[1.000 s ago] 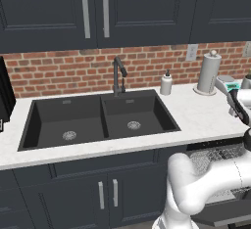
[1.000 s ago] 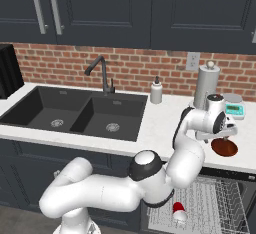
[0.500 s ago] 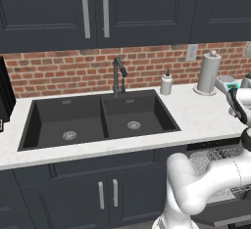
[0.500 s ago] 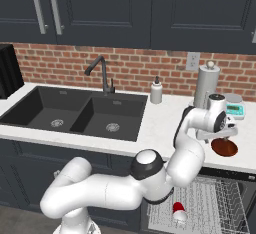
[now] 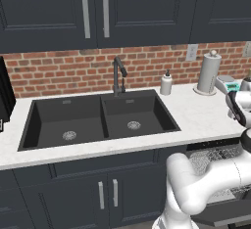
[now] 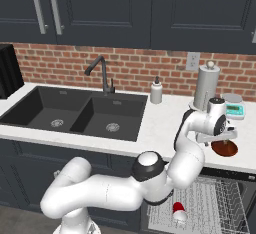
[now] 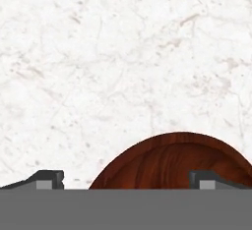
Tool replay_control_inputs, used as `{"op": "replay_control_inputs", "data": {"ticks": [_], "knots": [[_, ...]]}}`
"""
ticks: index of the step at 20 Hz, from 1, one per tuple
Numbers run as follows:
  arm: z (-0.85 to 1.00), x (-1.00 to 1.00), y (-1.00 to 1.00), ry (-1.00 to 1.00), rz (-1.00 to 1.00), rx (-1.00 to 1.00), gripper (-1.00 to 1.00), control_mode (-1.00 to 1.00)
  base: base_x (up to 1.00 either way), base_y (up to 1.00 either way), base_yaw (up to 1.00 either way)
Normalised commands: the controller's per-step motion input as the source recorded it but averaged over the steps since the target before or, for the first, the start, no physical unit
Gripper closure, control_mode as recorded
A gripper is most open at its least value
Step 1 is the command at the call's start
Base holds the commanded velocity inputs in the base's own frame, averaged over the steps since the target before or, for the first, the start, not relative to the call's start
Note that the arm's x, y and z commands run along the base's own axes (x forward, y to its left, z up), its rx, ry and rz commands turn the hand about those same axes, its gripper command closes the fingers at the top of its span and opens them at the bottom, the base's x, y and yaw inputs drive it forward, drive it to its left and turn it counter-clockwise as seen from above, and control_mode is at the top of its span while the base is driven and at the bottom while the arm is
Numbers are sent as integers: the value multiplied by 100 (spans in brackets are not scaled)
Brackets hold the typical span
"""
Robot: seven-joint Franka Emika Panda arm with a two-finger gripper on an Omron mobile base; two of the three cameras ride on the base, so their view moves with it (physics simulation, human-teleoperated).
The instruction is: Pick up the cup and bowl from the counter, place them in the dishwasher, and close the dishwasher door.
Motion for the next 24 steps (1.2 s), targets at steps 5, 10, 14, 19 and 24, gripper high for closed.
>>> {"op": "replay_control_inputs", "data": {"ticks": [5,10,14,19,24], "knots": [[-29,4,0,2,0,-1,-100,-100,0,0,0],[-12,7,0,2,0,0,100,-100,0,0,0],[0,0,0,0,0,0,100,-100,0,0,0],[0,0,0,0,0,0,100,-100,0,0,0],[1,-10,0,-4,0,0,100,-100,0,0,0]]}}
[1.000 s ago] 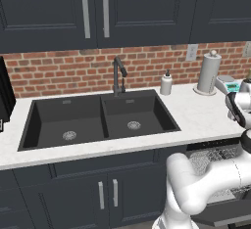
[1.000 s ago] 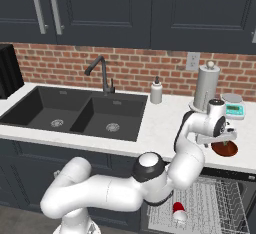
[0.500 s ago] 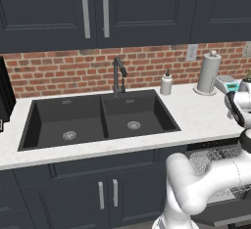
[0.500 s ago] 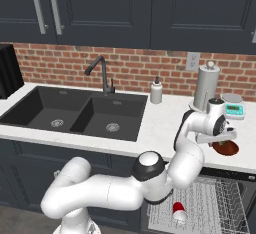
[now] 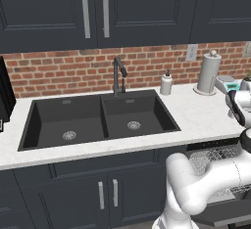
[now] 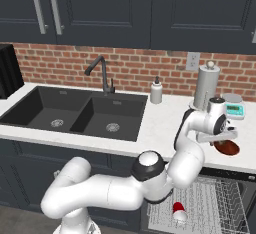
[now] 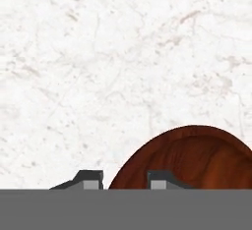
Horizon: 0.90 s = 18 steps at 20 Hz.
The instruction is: Pick up the cup and bowl from the counter, place them in the dishwasher, and close the dishwasher door.
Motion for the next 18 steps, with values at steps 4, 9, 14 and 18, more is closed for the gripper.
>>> {"op": "replay_control_inputs", "data": {"ticks": [4,9,14,18], "knots": [[0,-94,19,-39,1,-2,100,-100,0,0,0],[-17,-92,85,-77,10,-5,100,-100,0,0,0],[8,-80,82,-69,18,-6,100,-100,0,0,0],[37,-100,65,-30,26,-6,100,-100,0,0,0]]}}
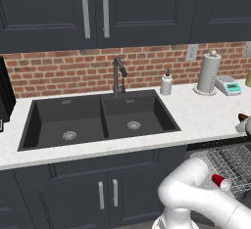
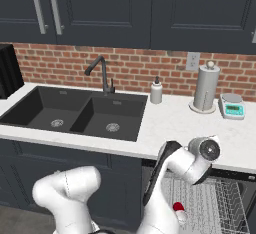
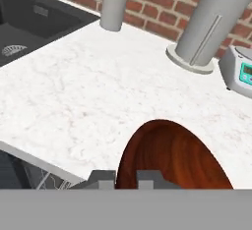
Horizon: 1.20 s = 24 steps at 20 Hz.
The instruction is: Pick up the cup and bowl from the counter, place them in the dishwasher, and close the dishwasher door.
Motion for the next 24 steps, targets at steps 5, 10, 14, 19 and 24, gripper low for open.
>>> {"op": "replay_control_inputs", "data": {"ticks": [5,10,14,19,24], "knots": [[47,-100,48,-15,32,-7,100,-100,0,0,0],[45,-100,6,0,47,-15,100,-100,0,0,0],[-1,-100,-5,2,64,-25,100,-100,0,0,0],[-12,-100,-17,-1,69,-19,100,-100,0,0,0],[-19,-100,-9,-5,62,-22,100,-100,0,0,0]]}}
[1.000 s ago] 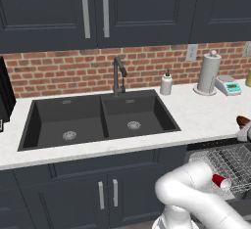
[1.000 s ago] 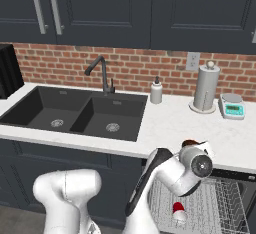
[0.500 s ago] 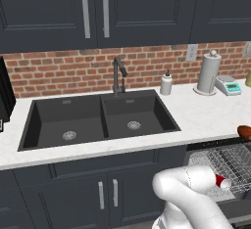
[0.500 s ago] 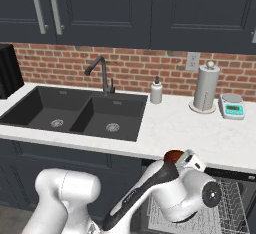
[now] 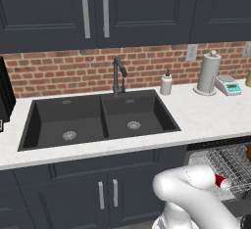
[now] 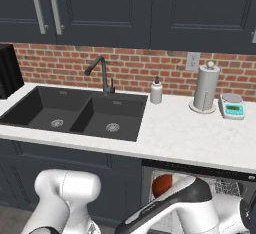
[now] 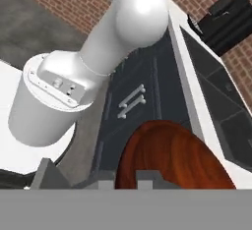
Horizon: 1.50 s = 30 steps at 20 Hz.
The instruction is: Pick up the cup and bowl from the counter, place them in the dishwasher, and close the dishwasher door.
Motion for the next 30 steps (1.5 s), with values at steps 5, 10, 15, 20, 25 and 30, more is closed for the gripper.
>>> {"op": "replay_control_inputs", "data": {"ticks": [5,10,15,20,25,30], "knots": [[-53,-74,1,-1,42,-26,100,-100,0,0,0],[-79,-64,1,-13,31,-23,100,-100,0,0,0],[-63,-41,1,-23,23,-8,100,-100,0,0,0],[-39,10,0,-13,17,4,100,-100,0,0,0],[-48,19,0,-16,17,9,100,-100,0,0,0],[-32,51,0,-11,6,3,100,-100,0,0,0]]}}
